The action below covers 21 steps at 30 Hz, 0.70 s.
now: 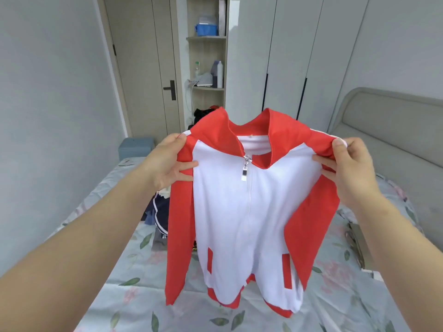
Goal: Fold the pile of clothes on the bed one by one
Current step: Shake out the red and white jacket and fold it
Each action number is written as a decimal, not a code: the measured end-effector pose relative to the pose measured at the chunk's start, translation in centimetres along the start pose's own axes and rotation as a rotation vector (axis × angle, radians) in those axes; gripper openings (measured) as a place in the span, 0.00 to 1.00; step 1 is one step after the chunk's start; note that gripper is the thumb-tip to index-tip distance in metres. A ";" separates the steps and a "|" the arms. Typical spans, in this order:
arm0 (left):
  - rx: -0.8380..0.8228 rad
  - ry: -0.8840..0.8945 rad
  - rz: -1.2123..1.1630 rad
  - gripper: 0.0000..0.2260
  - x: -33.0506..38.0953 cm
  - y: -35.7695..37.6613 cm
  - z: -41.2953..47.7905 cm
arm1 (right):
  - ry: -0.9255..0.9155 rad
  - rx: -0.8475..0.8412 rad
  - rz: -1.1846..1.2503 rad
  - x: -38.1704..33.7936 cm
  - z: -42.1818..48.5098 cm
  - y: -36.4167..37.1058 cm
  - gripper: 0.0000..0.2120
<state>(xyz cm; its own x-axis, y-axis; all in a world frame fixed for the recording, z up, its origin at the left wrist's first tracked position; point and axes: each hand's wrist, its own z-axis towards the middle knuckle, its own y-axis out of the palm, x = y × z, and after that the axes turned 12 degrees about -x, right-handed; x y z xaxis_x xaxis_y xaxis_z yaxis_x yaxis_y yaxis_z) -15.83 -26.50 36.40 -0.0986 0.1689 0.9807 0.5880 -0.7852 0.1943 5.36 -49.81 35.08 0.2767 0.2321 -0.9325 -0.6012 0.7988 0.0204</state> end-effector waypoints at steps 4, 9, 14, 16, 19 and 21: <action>0.021 0.055 0.037 0.09 -0.8 3.5 -0.2 | -0.068 0.035 -0.058 -0.1 0.0 -3.2 0.10; 0.046 0.069 0.086 0.09 -4.6 9.0 -0.3 | -0.062 0.090 -0.086 1.5 -1.3 -9.1 0.11; 0.091 0.037 0.090 0.08 -8.6 14.2 0.4 | -0.033 0.065 -0.138 4.1 -1.0 -15.1 0.11; 0.110 -0.008 0.088 0.07 -11.1 15.8 0.9 | 0.023 0.036 -0.186 6.6 -0.6 -17.2 0.11; 0.117 -0.109 0.098 0.08 -15.3 17.6 1.6 | 0.137 0.010 -0.247 10.8 -0.3 -19.6 0.11; 0.136 -0.177 0.110 0.08 -17.9 18.5 2.1 | 0.204 0.005 -0.275 13.5 -0.3 -20.7 0.12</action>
<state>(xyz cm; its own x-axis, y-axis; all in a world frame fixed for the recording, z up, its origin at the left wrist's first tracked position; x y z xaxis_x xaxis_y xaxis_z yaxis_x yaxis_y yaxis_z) -1.53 -42.76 22.41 0.1065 0.1981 0.9744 0.6911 -0.7193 0.0707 21.36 -63.40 21.93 0.2718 -0.1075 -0.9563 -0.5209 0.8192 -0.2401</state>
